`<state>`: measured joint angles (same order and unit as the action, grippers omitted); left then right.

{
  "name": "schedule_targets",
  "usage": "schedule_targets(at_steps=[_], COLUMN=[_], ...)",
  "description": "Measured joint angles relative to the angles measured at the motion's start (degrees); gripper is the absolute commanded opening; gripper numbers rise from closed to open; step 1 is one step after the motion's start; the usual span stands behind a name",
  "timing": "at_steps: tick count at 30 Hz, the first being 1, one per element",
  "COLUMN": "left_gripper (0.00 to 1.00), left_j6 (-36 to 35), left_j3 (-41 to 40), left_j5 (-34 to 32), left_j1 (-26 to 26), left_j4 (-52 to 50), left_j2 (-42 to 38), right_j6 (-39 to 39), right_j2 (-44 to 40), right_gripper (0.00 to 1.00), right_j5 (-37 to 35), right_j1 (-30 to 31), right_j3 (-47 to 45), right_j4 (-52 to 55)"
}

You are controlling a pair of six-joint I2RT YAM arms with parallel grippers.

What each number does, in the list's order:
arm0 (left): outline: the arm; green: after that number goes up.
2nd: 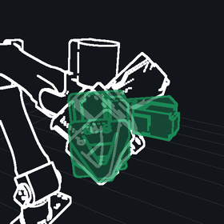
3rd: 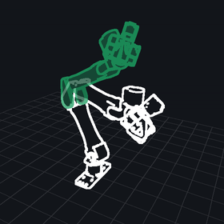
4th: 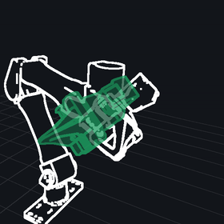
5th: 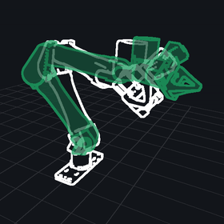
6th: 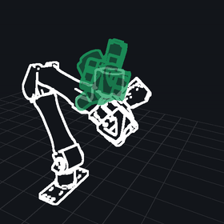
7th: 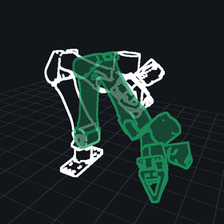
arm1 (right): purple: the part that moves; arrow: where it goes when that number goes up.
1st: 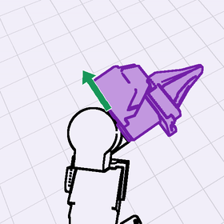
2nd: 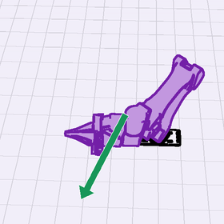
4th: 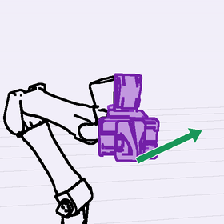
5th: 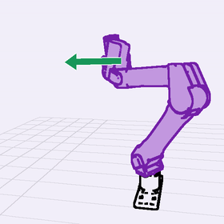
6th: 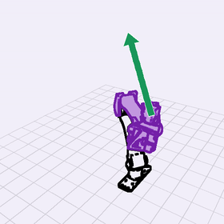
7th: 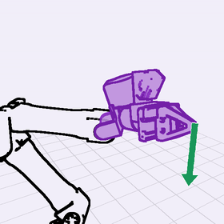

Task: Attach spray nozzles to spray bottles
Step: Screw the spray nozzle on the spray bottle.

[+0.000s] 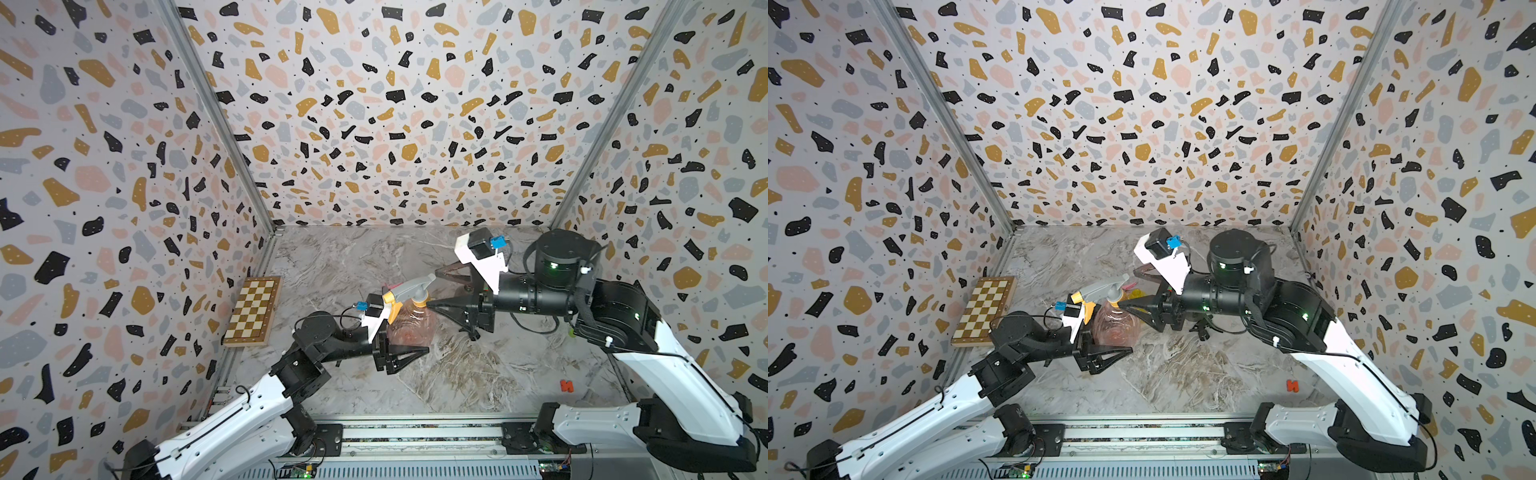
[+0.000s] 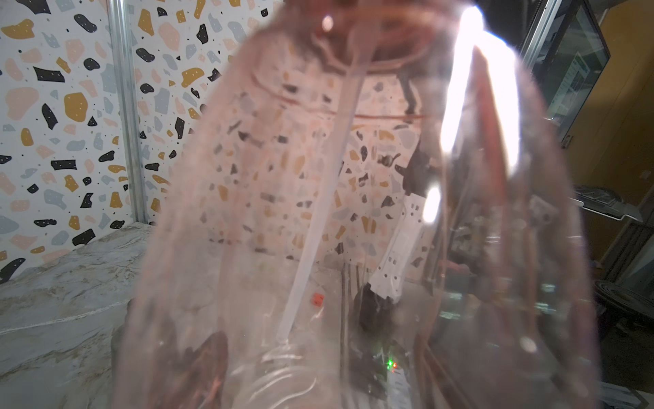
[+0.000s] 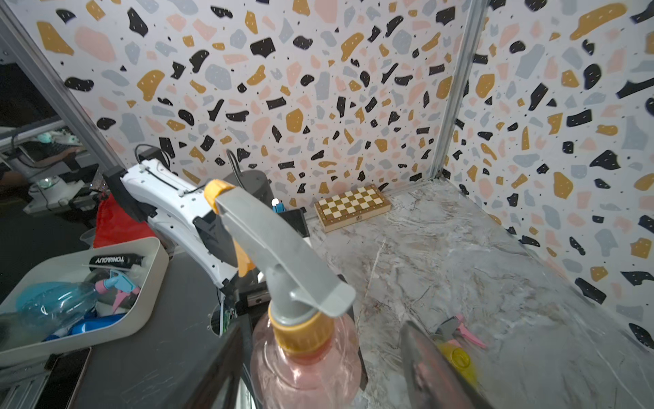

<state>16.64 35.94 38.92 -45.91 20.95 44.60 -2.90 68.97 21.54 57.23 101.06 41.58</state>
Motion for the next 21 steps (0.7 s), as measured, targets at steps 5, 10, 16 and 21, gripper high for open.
schedule_targets(at_steps=[5,10,16,21], left_gripper=[0.0,0.0,0.0,0.0], left_j6=[-1.49,-2.38,-2.54,-2.54], left_j3=[1.57,1.86,2.38,2.45], left_j5=[2.25,4.39,5.92,6.69], left_j1=[0.0,0.0,0.0,0.0], left_j4=[-4.9,-8.2,-10.21,-10.29], left_j2=[-1.22,-1.18,-1.09,-0.76], right_j6=[1.55,2.14,2.69,3.02], right_j2=[1.18,1.18,1.99,3.52], right_gripper=[0.74,0.72,0.68,0.61], right_j5=[3.56,7.63,10.78,12.17], right_j1=[-0.74,-0.98,-0.98,-0.98], right_j3=[0.07,0.5,0.74,0.92], right_j4=[2.05,1.77,1.68,1.66])
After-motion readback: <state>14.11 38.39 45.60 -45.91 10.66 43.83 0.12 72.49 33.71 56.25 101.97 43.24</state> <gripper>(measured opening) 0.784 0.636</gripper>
